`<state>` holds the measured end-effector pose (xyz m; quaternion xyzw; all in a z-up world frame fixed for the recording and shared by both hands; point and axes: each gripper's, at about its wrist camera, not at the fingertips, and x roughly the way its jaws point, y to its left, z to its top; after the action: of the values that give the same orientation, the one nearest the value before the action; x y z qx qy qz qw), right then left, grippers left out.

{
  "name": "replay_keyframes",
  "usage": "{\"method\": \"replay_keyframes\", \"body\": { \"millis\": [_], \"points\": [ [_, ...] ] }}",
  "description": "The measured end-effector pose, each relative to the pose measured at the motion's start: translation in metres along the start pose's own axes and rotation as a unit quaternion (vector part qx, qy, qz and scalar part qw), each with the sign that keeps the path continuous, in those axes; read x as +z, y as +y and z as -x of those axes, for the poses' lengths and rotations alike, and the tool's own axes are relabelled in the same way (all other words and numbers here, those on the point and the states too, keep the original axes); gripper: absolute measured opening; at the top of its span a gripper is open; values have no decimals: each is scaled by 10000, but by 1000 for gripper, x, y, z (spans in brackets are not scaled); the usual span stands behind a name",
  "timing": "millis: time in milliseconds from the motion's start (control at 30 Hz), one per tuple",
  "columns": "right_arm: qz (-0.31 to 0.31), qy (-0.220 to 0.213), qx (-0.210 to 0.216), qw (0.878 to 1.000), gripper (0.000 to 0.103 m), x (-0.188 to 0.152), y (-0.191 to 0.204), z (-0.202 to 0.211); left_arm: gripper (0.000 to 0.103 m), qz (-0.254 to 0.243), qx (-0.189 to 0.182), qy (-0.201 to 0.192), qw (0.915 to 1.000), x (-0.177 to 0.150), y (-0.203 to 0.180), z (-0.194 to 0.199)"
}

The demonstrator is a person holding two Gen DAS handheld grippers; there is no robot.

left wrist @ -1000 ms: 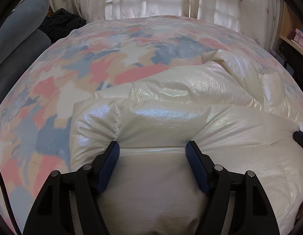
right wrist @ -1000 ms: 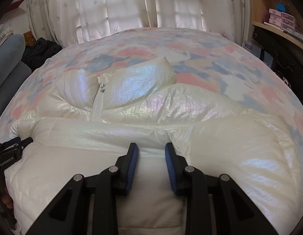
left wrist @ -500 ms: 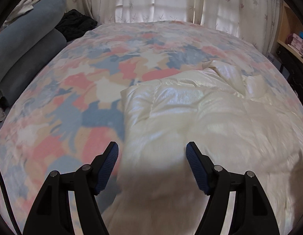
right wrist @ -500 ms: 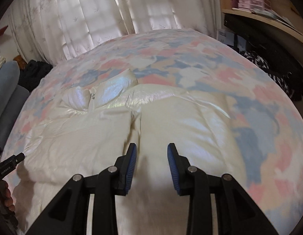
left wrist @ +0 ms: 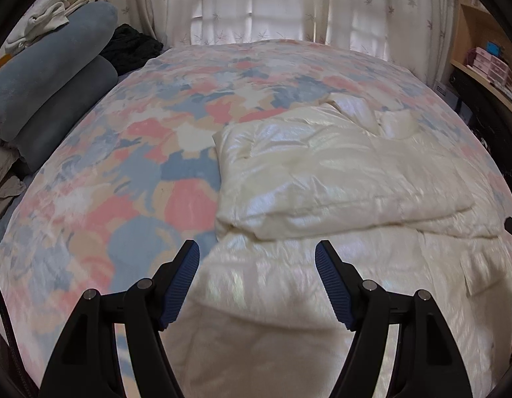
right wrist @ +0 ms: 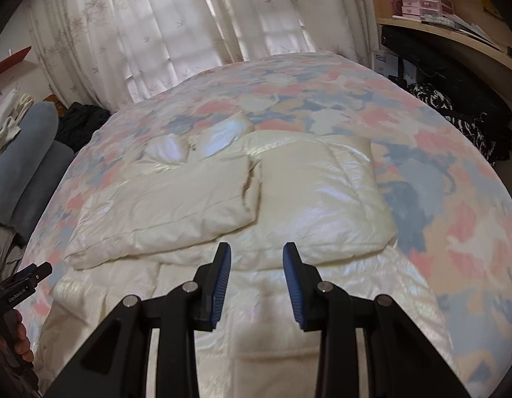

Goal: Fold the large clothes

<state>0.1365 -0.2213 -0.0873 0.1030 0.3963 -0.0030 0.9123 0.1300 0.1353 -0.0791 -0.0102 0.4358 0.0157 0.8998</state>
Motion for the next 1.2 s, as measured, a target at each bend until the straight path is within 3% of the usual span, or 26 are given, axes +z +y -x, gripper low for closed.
{"method": "replay_keyframes", "body": {
  "millis": [267, 633, 933, 1200],
  "points": [
    [209, 156, 212, 9994, 33, -22, 22, 7, 72, -267, -56, 46, 9996, -28, -14, 16],
    [330, 299, 446, 9980, 33, -58, 36, 20, 72, -176, -182, 50, 9997, -65, -8, 44],
    [-118, 545, 559, 9969, 37, -99, 15, 33, 76, 81, 171, -80, 9998, -102, 21, 70],
    [-624, 733, 630, 9934, 39, -131, -14, 55, 81, 435, 295, 109, 9986, -128, 62, 84]
  ]
}}
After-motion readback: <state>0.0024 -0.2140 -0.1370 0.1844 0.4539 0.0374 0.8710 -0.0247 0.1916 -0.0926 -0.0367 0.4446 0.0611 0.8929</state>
